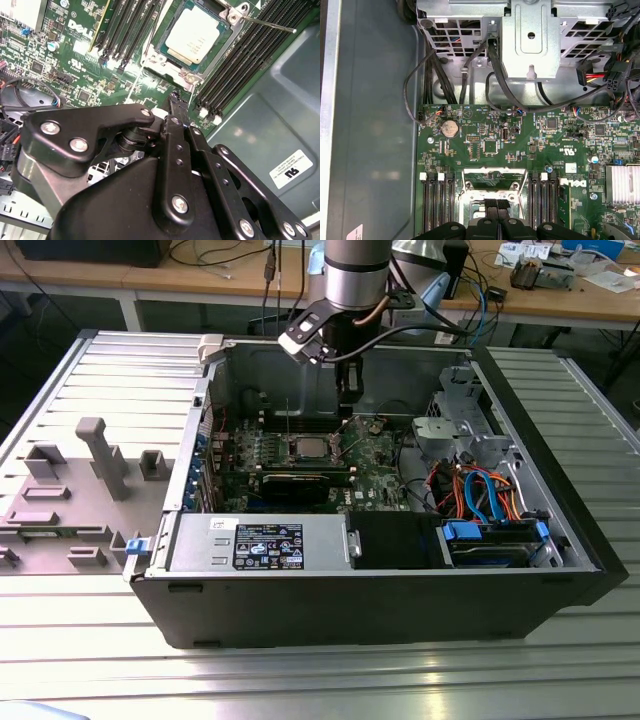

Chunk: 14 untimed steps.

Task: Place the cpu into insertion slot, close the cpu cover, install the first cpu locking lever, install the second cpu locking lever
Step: 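Close the cpu cover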

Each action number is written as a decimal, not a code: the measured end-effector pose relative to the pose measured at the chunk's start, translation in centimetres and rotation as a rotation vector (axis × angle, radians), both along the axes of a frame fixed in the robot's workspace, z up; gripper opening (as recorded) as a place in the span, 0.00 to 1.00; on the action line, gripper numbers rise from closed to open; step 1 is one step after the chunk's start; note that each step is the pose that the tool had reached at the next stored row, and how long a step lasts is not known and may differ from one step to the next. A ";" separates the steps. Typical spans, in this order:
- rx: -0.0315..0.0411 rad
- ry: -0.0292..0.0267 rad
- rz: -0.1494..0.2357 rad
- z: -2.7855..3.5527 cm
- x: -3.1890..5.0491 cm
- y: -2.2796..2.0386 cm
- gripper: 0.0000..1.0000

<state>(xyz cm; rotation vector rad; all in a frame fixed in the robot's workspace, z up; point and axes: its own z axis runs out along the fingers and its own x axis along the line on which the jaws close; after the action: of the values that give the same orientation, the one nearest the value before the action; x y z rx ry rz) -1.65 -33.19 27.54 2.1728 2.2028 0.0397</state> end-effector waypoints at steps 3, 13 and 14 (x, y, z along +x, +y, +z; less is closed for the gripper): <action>-0.0001 0.0000 0.000 0.00 0.06 0.00 0.11; 0.0000 0.0000 0.000 0.00 0.30 0.00 0.11; 0.0000 0.0000 0.000 0.00 0.31 0.00 0.11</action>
<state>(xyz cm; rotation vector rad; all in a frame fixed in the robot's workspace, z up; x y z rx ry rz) -1.34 -33.19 27.54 2.1728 2.2027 0.0397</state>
